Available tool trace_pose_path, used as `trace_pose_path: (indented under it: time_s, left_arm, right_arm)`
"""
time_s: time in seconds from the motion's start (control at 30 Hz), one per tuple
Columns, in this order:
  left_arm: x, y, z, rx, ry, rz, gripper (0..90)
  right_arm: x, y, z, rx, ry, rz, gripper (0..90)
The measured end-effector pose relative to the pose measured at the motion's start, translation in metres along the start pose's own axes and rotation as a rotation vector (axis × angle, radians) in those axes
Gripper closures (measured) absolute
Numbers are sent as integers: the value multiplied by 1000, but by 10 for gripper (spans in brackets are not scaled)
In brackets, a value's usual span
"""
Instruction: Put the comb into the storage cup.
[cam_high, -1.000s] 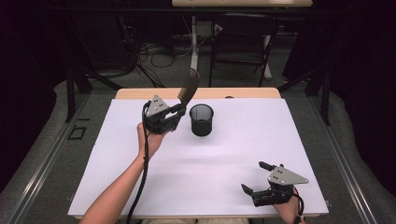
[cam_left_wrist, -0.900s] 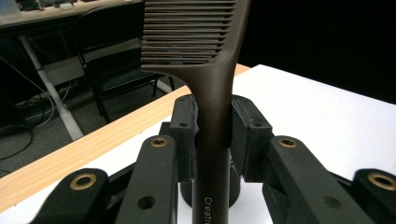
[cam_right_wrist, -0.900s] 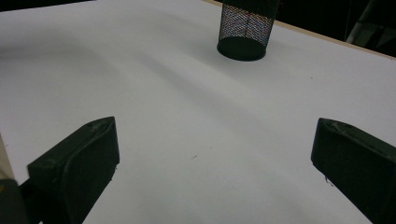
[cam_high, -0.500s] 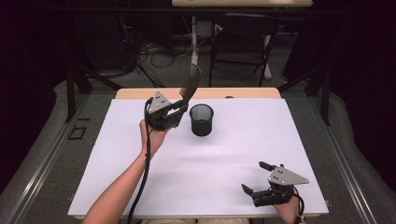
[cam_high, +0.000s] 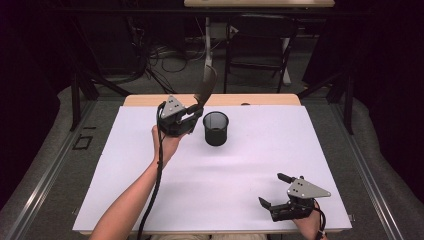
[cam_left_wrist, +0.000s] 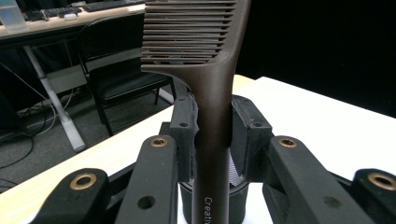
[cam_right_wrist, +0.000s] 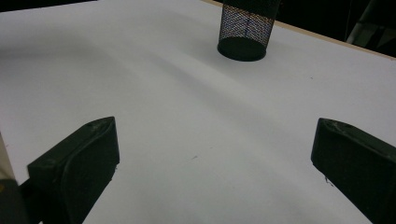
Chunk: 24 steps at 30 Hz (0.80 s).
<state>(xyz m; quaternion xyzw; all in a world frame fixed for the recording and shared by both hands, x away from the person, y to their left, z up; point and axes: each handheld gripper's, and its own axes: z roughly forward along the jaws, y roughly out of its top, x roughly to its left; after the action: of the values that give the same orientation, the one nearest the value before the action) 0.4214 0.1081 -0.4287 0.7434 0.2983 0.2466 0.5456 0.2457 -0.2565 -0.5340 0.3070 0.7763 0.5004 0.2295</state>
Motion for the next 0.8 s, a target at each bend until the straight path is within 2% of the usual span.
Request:
trace_pose_path:
  time_s: [0.8]
  left_arm:
    - [1, 8, 10, -30, 13, -3, 726]
  right_arm:
    - [0, 0, -1, -4, -2, 0, 6]
